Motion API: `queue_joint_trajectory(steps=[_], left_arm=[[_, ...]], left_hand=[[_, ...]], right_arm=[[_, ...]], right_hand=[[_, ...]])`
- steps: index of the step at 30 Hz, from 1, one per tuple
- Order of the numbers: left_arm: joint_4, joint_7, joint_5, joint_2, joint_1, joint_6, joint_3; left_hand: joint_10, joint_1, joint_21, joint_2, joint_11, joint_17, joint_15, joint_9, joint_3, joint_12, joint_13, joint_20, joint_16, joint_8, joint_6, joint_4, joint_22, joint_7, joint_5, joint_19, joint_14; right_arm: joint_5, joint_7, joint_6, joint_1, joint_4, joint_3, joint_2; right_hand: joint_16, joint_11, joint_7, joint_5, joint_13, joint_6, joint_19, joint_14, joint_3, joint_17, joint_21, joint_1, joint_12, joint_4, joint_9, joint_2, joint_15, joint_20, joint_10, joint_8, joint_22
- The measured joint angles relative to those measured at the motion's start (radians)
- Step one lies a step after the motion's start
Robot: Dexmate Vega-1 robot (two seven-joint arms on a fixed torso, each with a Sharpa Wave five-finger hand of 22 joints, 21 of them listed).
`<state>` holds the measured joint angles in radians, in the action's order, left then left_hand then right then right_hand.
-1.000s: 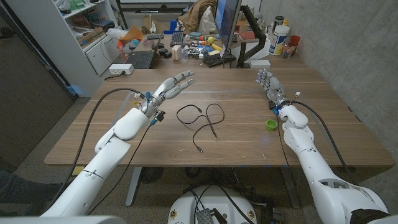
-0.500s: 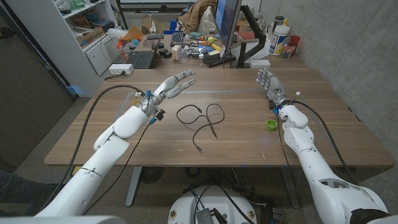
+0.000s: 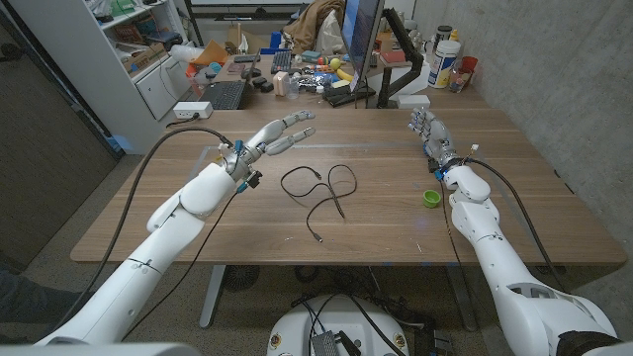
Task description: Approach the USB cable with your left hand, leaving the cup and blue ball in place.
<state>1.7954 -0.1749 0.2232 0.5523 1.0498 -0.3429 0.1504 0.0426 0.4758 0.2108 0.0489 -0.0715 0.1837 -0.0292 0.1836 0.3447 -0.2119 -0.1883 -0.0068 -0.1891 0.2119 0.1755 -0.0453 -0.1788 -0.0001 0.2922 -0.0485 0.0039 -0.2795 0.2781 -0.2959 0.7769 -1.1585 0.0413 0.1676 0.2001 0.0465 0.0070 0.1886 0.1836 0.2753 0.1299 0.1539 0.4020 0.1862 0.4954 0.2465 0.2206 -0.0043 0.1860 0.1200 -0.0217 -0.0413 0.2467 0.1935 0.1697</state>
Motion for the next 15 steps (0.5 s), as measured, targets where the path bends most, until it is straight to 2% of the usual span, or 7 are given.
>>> queue_joint_trajectory(steps=[15], left_arm=[[-0.007, -0.019, 0.044, 0.025, -0.023, -0.014, 0.016]], left_hand=[[0.012, 0.008, 0.000, 0.000, -0.002, 0.000, 0.006, 0.000, 0.003, 0.000, 0.000, 0.005, 0.000, 0.000, 0.005, 0.003, 0.000, -0.005, 0.000, 0.005, 0.006]], right_arm=[[0.004, -0.010, -0.002, 0.000, -0.003, 0.000, 0.001]], right_hand=[[0.000, 0.005, 0.006, 0.000, 0.000, 0.005, 0.005, 0.006, 0.000, 0.000, -0.008, 0.000, 0.000, 0.000, 0.000, 0.000, 0.001, 0.006, 0.005, 0.000, 0.000]])
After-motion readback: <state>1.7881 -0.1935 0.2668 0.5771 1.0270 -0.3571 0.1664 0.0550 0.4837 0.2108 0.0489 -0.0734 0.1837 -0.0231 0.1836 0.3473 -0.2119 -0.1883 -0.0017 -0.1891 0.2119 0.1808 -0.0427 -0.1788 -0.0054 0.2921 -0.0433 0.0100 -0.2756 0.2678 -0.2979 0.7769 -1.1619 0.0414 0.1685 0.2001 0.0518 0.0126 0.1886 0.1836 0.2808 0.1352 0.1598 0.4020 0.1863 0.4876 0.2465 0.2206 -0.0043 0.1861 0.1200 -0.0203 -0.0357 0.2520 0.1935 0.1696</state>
